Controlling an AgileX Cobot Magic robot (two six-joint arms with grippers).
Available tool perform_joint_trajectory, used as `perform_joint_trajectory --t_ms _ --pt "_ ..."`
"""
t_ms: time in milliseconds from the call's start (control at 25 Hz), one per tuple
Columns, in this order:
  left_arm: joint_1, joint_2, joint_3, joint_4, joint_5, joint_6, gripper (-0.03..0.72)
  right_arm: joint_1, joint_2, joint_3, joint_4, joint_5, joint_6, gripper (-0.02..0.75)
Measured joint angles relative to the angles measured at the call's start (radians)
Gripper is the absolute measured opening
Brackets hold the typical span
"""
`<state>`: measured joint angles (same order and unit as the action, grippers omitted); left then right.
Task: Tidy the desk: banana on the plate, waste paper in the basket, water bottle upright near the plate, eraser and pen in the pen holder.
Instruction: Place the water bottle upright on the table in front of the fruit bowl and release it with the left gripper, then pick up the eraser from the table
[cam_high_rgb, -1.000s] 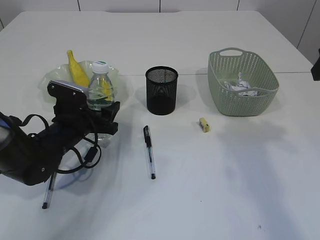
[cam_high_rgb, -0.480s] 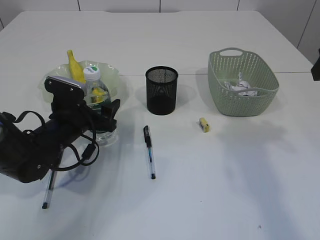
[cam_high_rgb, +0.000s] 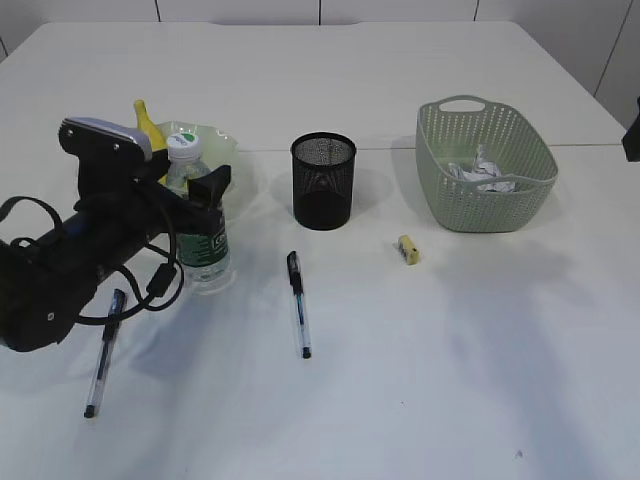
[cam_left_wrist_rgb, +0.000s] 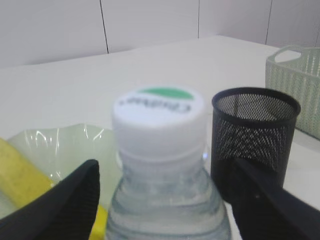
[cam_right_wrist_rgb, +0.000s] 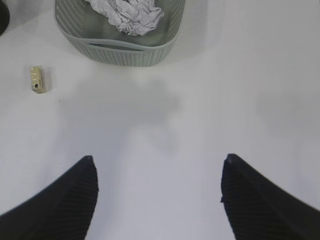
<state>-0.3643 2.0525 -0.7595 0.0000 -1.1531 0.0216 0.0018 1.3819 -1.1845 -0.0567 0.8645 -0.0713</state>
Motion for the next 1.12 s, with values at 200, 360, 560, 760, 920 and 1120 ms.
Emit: perform_joint_trajectory --t_ms 200,360,560,760,920,1120 --pt "0.000 -0.073 0.000 0.000 0.000 0.000 0.580 0.000 0.000 0.000 0.000 0.000 0.000 0.571" --pt "0.000 -0.129 0.002 0.012 0.000 0.000 0.580 0.000 0.000 0.000 -0.008 -0.001 0.000 0.571" --pt "0.005 -0.230 0.006 0.020 0.027 0.000 0.580 0.000 0.000 0.000 -0.009 -0.008 0.000 0.571" --pt "0.035 -0.355 0.008 0.022 0.160 -0.022 0.580 0.000 0.000 0.000 -0.010 -0.024 0.000 0.569" --pt "0.081 -0.442 0.011 -0.009 0.280 -0.043 0.580 0.000 0.000 0.000 -0.010 -0.026 0.000 0.568" --pt "0.149 -0.538 0.011 -0.041 0.453 -0.048 0.580 0.000 0.000 0.000 -0.010 -0.031 0.000 0.567"
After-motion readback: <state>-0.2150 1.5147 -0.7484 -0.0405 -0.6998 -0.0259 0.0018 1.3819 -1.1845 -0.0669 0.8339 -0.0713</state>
